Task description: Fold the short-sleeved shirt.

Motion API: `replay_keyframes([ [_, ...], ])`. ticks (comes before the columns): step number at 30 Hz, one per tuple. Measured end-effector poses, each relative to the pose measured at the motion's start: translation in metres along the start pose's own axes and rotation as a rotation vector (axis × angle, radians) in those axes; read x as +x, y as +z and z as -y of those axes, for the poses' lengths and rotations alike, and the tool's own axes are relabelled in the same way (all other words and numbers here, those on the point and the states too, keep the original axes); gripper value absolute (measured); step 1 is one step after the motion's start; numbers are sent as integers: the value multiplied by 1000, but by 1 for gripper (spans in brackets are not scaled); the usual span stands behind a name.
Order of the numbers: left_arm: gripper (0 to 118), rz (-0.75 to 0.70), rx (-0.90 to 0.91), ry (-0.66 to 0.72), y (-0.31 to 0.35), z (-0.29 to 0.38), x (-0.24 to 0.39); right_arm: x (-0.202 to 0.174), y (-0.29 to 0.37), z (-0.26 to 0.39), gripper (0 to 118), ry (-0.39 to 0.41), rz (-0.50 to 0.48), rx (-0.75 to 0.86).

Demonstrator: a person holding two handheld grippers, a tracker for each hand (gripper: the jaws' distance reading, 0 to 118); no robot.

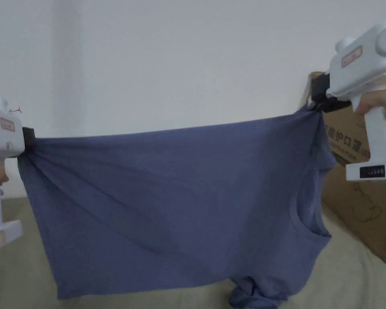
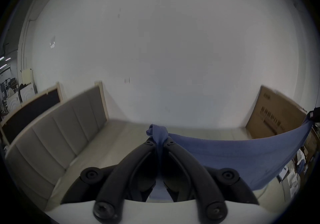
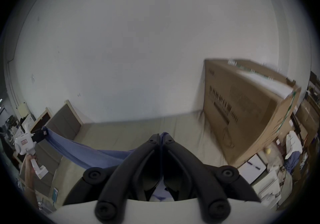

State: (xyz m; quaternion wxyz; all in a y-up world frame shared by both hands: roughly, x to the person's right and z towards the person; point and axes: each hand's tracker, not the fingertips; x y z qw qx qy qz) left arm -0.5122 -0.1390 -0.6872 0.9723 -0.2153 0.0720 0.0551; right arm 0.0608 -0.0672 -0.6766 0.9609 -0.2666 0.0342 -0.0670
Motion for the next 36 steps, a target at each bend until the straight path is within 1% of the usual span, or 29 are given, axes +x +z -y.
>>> replay_keyframes([
  [3, 4, -3, -129, 38, -32, 67, -8, 7, -45, 60, 0, 0, 31, -111],
  [5, 4, -18, -179, 67, -44, 113, -9, 12, -73, 106, 0, -10, 31, -169],
  [6, 4, -27, -226, 54, -49, 137, -8, 16, -86, 132, 0, -20, 33, -210],
  [8, 4, -36, -263, 44, -53, 182, -5, 23, -105, 179, 0, -46, 50, -263],
  [10, 4, -18, -355, 34, -54, 227, -7, 33, -117, 229, 0, -102, 50, -334],
  [11, 4, -26, -387, 29, -53, 245, -8, 40, -123, 248, 0, -118, 45, -360],
  [13, 4, -22, -436, 48, -54, 278, -21, 47, -120, 289, 0, -128, 70, -366],
  [14, 4, -18, -448, 44, -49, 291, -26, 49, -116, 306, 0, -133, 99, -379],
  [15, 4, -28, -457, 32, -44, 299, -28, 55, -116, 317, 0, -145, 99, -385],
  [16, 4, -39, -463, 21, -40, 310, -32, 59, -113, 330, 0, -173, 78, -418],
  [17, 4, -35, -463, 18, -34, 317, -35, 61, -108, 341, 0, -196, 75, -429],
  [18, 4, -25, -487, 26, -25, 322, -37, 63, -98, 351, 0, -200, 73, -422],
  [20, 4, -14, -478, 40, 1, 336, -41, 63, -75, 370, 0, -201, 67, -417],
  [21, 4, -13, -475, 37, 12, 341, -42, 64, -65, 378, 0, -190, 61, -420],
  [24, 4, -21, -477, -38, 52, 365, -48, 63, -24, 405, 0, -148, 50, -441],
  [26, 4, -5, -475, -48, 83, 379, -56, 67, 8, 423, 0, -174, 41, -440],
  [28, 4, -1, -476, -39, 114, 389, -65, 67, 38, 440, 0, -183, 32, -438],
  [32, 4, 15, -477, -29, 171, 410, -80, 60, 97, 471, 0, -112, 50, -452],
  [34, 4, 15, -485, -42, 194, 420, -86, 58, 121, 484, 0, -116, 56, -452],
  [36, 4, 5, -488, -37, 212, 432, -90, 58, 138, 498, 0, -120, 41, -471],
])
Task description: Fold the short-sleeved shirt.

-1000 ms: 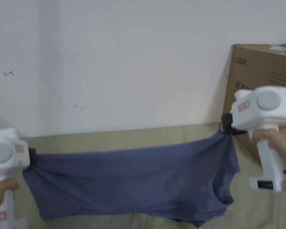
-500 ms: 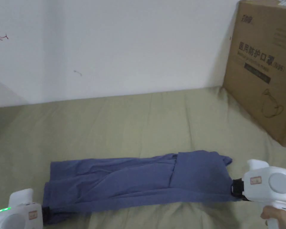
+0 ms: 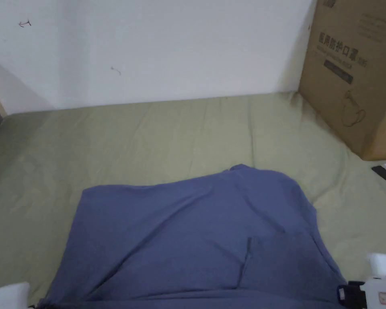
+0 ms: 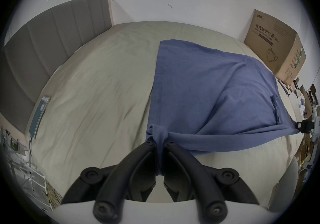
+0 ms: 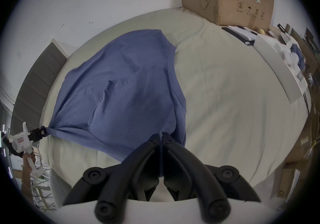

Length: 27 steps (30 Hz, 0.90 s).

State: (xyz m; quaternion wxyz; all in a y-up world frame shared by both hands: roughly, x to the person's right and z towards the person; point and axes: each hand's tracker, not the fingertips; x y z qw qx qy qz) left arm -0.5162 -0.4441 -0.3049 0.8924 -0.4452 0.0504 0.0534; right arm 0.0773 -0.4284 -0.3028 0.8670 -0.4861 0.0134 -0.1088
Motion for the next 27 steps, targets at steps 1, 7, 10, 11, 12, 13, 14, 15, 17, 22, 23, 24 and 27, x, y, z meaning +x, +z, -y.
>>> replay_keyframes([
  [1, 4, 3, -10, 8, 4, 7, -3, -1, 3, 10, 0, -1, 12, -12],
  [7, 7, 15, -40, 35, 13, 26, -11, 3, 5, 38, 1, -23, 5, -48],
  [10, 21, -10, -74, 26, 13, 28, -12, 4, 1, 38, 3, -71, 11, -25],
  [11, 55, -21, -90, 31, 14, 28, -13, 4, 2, 38, 10, -72, 12, -20],
  [12, 82, -10, -91, 37, 19, 30, -13, 3, 3, 38, 23, -71, 19, -24],
  [13, 99, 11, -70, 55, 28, 35, -16, 2, 6, 39, 44, -65, 31, -24],
  [14, 105, 36, -24, 75, 38, 39, -18, 1, 11, 40, 76, -48, 31, -17],
  [15, 105, 46, -4, 85, 49, 43, -21, 0, 16, 42, 93, -21, 33, -8],
  [17, 105, 50, -8, 90, 73, 53, -23, -7, 32, 46, 96, 36, 39, 34],
  [22, 86, 102, 12, 178, 105, 84, -27, -30, 71, 63, 82, 108, -3, 105],
  [23, 60, 103, 15, 196, 107, 88, -28, -32, 75, 67, 56, 114, -13, 109],
  [24, 37, 88, 17, 205, 106, 90, -27, -35, 76, 72, 33, 109, -27, 116],
  [27, 0, 78, 21, 224, 99, 97, -30, -39, 63, 81, 0, 100, -92, 103],
])
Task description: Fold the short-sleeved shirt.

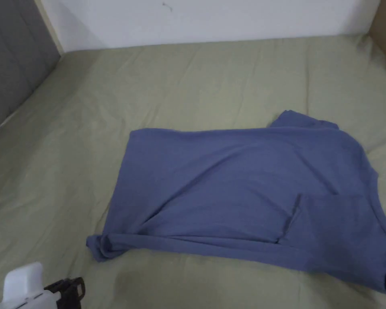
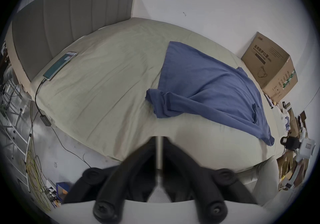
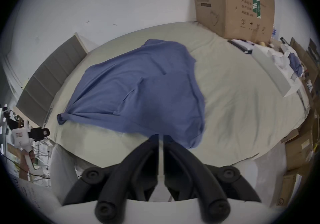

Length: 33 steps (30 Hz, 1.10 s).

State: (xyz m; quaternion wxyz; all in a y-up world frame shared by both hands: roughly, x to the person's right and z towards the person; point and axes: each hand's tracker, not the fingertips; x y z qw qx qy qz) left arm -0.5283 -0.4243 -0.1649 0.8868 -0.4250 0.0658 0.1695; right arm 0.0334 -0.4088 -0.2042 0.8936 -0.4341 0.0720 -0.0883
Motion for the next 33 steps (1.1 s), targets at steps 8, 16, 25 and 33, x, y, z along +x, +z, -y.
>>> replay_keyframes([
  [8, 32, 12, 16, -3, -26, -43, 4, 0, -19, -2, 0, -59, -5, -68],
  [16, 82, -20, -70, 17, -100, -95, 8, 2, -19, -4, 0, -67, 16, -93],
  [25, 4, -31, -65, -16, -85, -81, 12, 16, -14, -2, 0, -87, 54, -101],
  [33, 4, -28, -76, -49, -75, -75, 22, 27, -35, -17, 105, 36, 164, -75],
])
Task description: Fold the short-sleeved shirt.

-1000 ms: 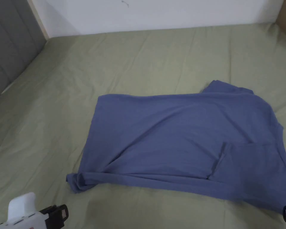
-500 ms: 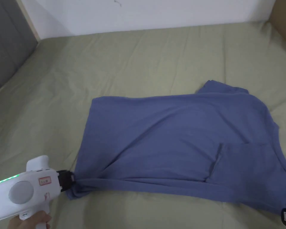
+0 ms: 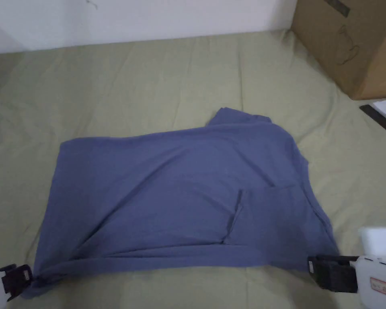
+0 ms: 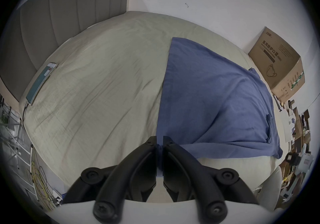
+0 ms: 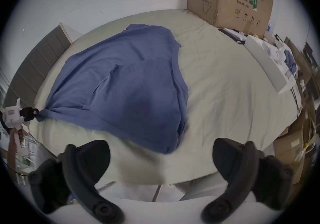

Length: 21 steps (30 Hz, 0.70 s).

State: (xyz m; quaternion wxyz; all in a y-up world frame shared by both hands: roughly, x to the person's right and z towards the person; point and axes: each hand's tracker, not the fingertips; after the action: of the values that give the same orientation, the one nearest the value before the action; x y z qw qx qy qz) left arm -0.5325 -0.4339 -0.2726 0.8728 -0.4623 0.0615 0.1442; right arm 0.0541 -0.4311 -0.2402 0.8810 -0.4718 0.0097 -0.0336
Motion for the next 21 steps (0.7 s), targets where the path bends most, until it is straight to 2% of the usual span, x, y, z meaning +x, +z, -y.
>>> replay_keyframes([
  [3, 4, 1, -6, 6, 0, 4, 0, -3, -20, -11, 97, 11, 30, -41],
  [4, 4, 4, -8, 16, 0, 3, -1, -3, -29, -13, 82, 20, 21, -59],
  [5, 4, 6, -9, 24, 0, 4, -2, -3, -37, -14, 35, 28, 10, -77],
  [6, 4, 9, -10, 33, 0, 4, -3, -4, -45, -15, 4, 26, 28, -107],
  [7, 4, 11, -12, 40, 0, 4, -4, -6, -52, -15, 4, 14, 75, -124],
  [9, 4, 9, -11, 46, 1, 3, -7, -3, -55, -15, 4, -20, 36, -116],
  [13, 4, 12, -9, 46, 5, 1, -7, -3, -44, -17, 4, 34, 43, -103],
  [19, 4, 3, 17, 0, 17, -11, 1, 0, -14, -35, 4, 11, 25, -51],
  [21, 4, 8, 23, -18, 18, -23, 2, 5, -9, -51, 4, -27, 6, -29],
])
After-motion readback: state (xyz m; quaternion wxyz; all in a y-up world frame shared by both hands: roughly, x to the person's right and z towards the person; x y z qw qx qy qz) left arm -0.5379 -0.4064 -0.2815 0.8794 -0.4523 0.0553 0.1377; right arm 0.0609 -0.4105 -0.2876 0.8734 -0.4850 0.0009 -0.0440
